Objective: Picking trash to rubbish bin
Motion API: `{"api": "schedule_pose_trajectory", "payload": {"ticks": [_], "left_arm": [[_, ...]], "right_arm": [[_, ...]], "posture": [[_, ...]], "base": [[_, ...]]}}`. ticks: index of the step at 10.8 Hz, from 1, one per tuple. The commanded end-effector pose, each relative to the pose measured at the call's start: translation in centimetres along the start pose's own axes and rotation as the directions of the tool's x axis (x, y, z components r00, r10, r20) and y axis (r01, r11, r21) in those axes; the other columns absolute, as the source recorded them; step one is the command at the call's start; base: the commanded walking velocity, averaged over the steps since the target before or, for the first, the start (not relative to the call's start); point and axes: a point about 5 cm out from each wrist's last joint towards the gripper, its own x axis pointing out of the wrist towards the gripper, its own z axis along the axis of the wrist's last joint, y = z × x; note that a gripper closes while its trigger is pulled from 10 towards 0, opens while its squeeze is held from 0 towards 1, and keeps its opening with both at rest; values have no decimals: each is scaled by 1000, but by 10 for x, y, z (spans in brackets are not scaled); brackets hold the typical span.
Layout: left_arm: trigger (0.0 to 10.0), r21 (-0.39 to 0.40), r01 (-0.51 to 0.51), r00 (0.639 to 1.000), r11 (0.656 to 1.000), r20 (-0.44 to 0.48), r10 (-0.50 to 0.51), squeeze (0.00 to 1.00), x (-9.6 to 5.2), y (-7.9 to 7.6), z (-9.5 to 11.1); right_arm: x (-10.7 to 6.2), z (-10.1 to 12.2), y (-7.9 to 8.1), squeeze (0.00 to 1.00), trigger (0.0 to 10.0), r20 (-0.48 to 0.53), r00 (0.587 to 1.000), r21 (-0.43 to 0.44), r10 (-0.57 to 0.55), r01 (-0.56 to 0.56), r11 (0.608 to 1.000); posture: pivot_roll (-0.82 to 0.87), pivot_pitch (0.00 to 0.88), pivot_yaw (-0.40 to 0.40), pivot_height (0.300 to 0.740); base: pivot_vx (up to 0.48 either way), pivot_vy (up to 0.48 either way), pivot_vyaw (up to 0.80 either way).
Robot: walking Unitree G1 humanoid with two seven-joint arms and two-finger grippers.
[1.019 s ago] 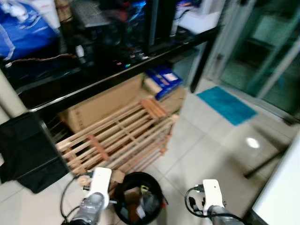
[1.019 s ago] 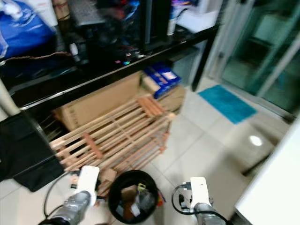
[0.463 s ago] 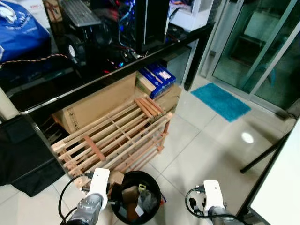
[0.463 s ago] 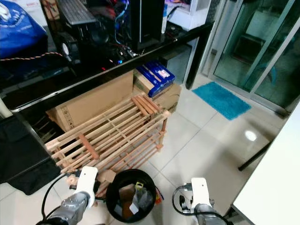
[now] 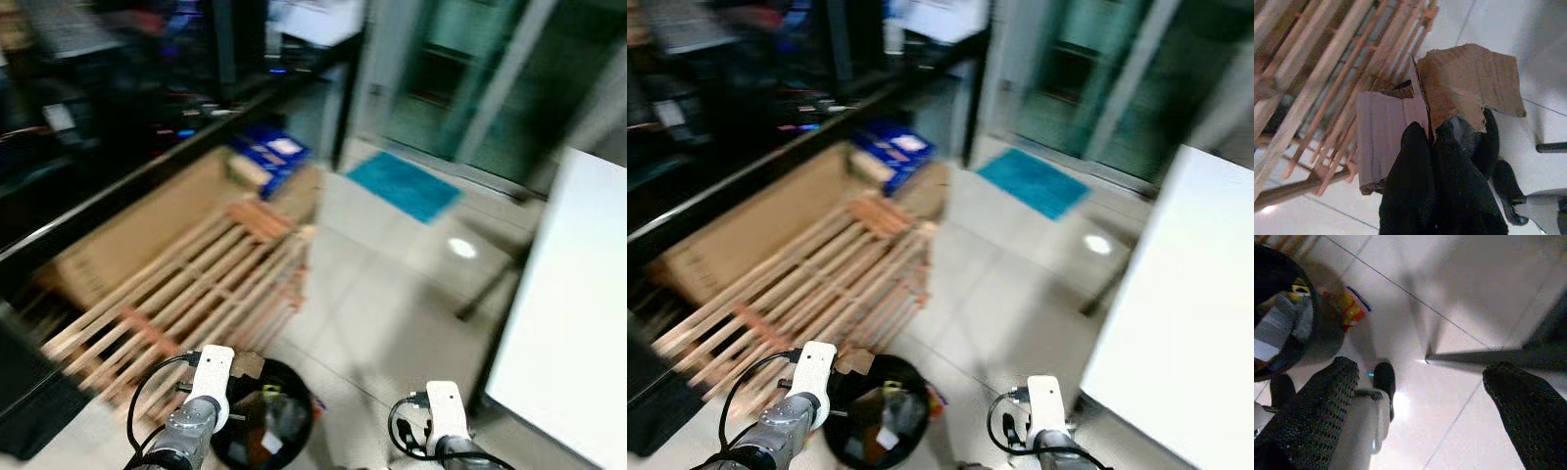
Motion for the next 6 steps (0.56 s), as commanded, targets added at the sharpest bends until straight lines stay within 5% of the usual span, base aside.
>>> {"api": "schedule_pose_trajectory", "payload": {"ticks": [1, 6], "left_arm": [[10000, 6, 7, 1000, 1000, -16, -7, 0, -1, 0, -3], [10000, 7, 5, 1000, 1000, -20, -5, 0, -1, 0, -4]], "right_arm": [[-1, -3, -3, 0, 10000, -18, 1000, -10, -7, 7, 1000], [-1, -6, -3, 0, 10000, -30, 1000, -20, -4, 3, 1000]], "posture": [[20, 47, -62, 740], [20, 36, -59, 740]], "base": [[0, 0, -769], [0, 0, -772]]}}
